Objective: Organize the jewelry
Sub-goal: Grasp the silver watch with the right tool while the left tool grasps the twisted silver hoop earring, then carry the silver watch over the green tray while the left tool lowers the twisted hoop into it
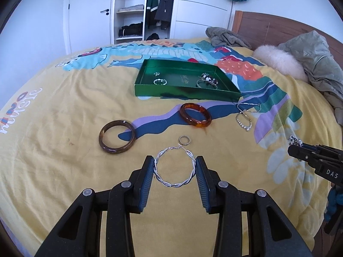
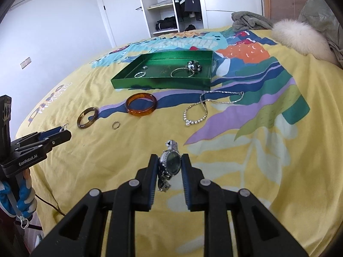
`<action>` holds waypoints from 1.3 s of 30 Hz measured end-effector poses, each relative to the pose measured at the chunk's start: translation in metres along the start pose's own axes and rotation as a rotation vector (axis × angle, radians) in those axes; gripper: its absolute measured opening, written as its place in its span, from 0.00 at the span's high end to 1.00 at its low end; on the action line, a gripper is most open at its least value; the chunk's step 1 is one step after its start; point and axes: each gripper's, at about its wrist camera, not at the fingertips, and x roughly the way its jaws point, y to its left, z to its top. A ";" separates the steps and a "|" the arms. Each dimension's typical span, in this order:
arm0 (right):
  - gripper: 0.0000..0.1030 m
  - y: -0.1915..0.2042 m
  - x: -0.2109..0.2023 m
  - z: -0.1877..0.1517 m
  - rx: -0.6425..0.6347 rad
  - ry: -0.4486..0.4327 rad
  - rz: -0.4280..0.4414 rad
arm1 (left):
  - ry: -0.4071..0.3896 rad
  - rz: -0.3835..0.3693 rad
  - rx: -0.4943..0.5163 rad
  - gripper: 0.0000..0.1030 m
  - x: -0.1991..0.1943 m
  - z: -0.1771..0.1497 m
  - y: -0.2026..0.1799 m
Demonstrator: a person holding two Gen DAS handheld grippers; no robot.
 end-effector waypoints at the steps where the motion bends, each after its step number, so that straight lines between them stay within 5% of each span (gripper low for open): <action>1: 0.81 0.003 -0.005 0.001 -0.005 -0.008 0.000 | -0.010 -0.002 0.001 0.62 -0.005 0.001 0.000; 21: 0.81 0.041 -0.058 0.050 -0.066 -0.146 0.016 | -0.158 -0.034 -0.008 0.62 -0.054 0.057 0.001; 39: 0.81 0.039 -0.009 0.181 -0.099 -0.236 0.009 | -0.173 -0.014 0.000 0.62 0.017 0.162 0.012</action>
